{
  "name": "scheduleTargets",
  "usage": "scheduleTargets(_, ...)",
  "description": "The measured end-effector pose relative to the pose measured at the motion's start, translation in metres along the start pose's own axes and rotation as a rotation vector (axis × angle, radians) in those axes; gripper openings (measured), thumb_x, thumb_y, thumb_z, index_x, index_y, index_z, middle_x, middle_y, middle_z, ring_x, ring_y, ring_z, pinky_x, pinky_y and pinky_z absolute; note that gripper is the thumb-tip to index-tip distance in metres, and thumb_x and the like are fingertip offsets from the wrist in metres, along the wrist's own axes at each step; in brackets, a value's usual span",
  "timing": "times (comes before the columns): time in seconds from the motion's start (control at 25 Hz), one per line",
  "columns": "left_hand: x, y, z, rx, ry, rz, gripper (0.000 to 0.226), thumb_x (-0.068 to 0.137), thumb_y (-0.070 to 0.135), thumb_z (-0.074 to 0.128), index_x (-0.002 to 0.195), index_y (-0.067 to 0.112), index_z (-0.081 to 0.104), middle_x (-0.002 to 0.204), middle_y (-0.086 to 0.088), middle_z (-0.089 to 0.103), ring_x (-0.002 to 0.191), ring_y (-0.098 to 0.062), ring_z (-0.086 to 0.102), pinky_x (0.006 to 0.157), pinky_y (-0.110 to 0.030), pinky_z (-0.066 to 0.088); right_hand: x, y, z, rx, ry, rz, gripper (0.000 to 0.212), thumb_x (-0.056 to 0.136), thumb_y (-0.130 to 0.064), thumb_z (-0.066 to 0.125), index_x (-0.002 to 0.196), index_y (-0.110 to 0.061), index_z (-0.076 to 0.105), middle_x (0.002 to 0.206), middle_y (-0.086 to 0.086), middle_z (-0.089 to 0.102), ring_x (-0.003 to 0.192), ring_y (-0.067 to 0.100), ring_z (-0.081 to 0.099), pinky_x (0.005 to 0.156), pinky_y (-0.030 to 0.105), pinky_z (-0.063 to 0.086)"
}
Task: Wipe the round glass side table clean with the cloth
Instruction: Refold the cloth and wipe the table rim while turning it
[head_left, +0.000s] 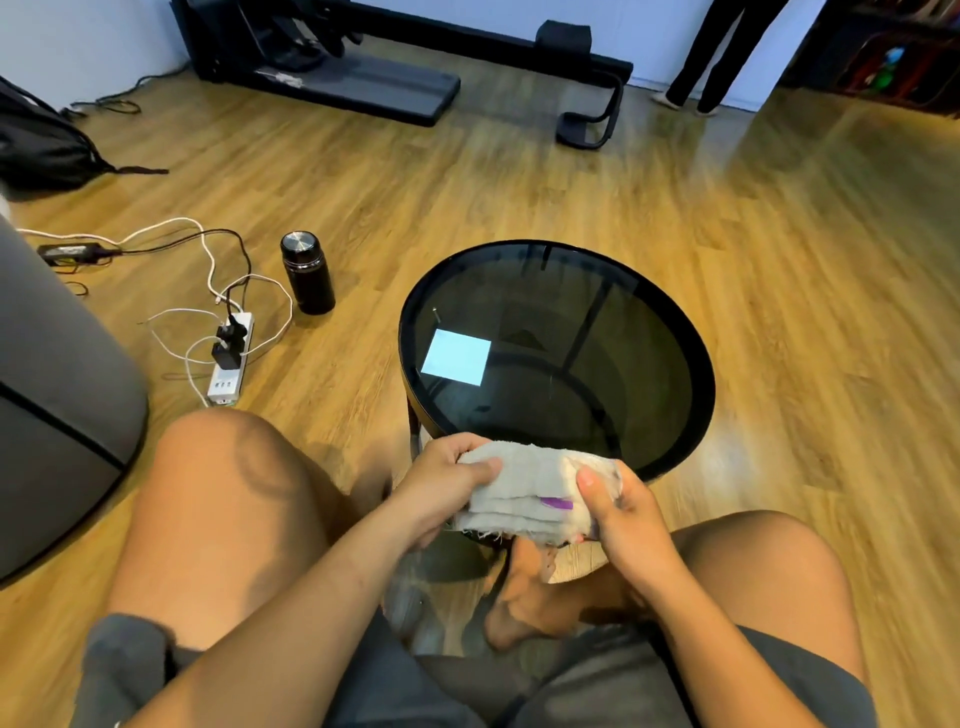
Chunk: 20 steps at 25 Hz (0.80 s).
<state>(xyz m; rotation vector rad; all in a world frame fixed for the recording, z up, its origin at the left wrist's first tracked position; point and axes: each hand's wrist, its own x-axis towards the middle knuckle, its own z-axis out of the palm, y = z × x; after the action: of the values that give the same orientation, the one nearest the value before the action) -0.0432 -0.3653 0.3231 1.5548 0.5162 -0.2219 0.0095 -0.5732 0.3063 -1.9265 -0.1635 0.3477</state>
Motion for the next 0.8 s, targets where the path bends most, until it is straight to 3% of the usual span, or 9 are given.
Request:
scheduleTargets(0.08,0.006,-0.005,0.006,0.079,0.056,0.02,0.012,0.099,0.021,0.052,0.105,0.023,0.063,0.105,-0.001,0.067,0.097,-0.014,0.064,0.073,-0.026,0.054,-0.004,-0.004,0.005,-0.024,-0.006,-0.042,0.012,0.099,-0.022,0.052,0.105,-0.023,0.062,0.098,-0.003,0.071,0.09,0.004,0.067,0.075,0.019,0.051)
scheduleTargets(0.16,0.021,-0.003,0.007,0.188,0.142,0.074,0.014,0.103,0.022,0.044,0.103,0.024,0.057,0.104,0.004,0.062,0.092,-0.007,0.059,0.065,-0.016,0.044,0.0,-0.012,0.016,-0.038,-0.018,-0.069,0.012,0.099,-0.022,0.052,0.106,-0.023,0.061,0.094,-0.007,0.07,0.09,0.004,0.067,0.072,0.015,0.05)
scheduleTargets(0.28,0.051,0.009,-0.014,0.203,0.274,0.173,0.017,0.105,0.021,0.038,0.101,0.022,0.054,0.103,0.0,0.061,0.09,-0.008,0.055,0.057,-0.009,0.04,0.028,-0.037,0.037,-0.076,-0.008,-0.111,0.014,0.097,-0.024,0.055,0.108,-0.025,0.063,0.096,-0.015,0.07,0.092,0.005,0.067,0.073,0.017,0.052)
scheduleTargets(0.4,0.072,0.011,-0.039,0.024,0.449,0.228,0.016,0.104,0.018,0.041,0.099,0.018,0.056,0.095,0.002,0.061,0.084,-0.005,0.056,0.059,-0.003,0.042,0.07,-0.068,0.061,-0.177,-0.053,-0.148,0.014,0.097,-0.032,0.056,0.108,-0.028,0.064,0.099,-0.011,0.07,0.093,0.006,0.066,0.08,0.029,0.055)
scheduleTargets(0.52,0.099,-0.002,-0.056,-0.141,0.642,0.09,0.005,0.099,0.021,0.052,0.102,0.017,0.052,0.092,0.004,0.058,0.087,-0.015,0.057,0.058,-0.012,0.04,0.116,-0.089,0.095,-0.268,-0.065,-0.146,0.016,0.095,-0.033,0.056,0.106,-0.027,0.066,0.1,-0.009,0.07,0.094,0.01,0.066,0.086,0.038,0.054)
scheduleTargets(0.6,0.111,-0.012,-0.058,-0.243,0.676,-0.08,0.014,0.096,0.026,0.058,0.103,0.018,0.05,0.089,0.006,0.056,0.085,-0.019,0.057,0.063,-0.023,0.04,0.135,-0.098,0.113,-0.28,-0.021,-0.142,0.017,0.094,-0.033,0.058,0.107,-0.026,0.066,0.099,-0.009,0.07,0.093,0.009,0.065,0.085,0.036,0.054)
scheduleTargets(0.68,0.114,-0.017,-0.056,-0.313,0.645,-0.136,0.015,0.097,0.032,0.056,0.102,0.019,0.052,0.09,0.005,0.059,0.082,-0.013,0.059,0.061,-0.023,0.04,0.146,-0.103,0.124,-0.283,-0.027,-0.145,0.014,0.091,-0.032,0.061,0.104,-0.027,0.066,0.095,-0.01,0.069,0.088,0.006,0.065,0.078,0.03,0.053)
scheduleTargets(0.8,0.124,-0.023,-0.061,-0.342,0.608,-0.155,0.015,0.1,0.03,0.051,0.1,0.018,0.059,0.092,0.001,0.065,0.082,-0.011,0.062,0.058,-0.018,0.041,0.15,-0.107,0.143,-0.326,-0.2,-0.104,0.011,0.084,-0.026,0.07,0.09,-0.025,0.061,0.078,-0.003,0.067,0.062,0.002,0.06,0.056,0.018,0.047)
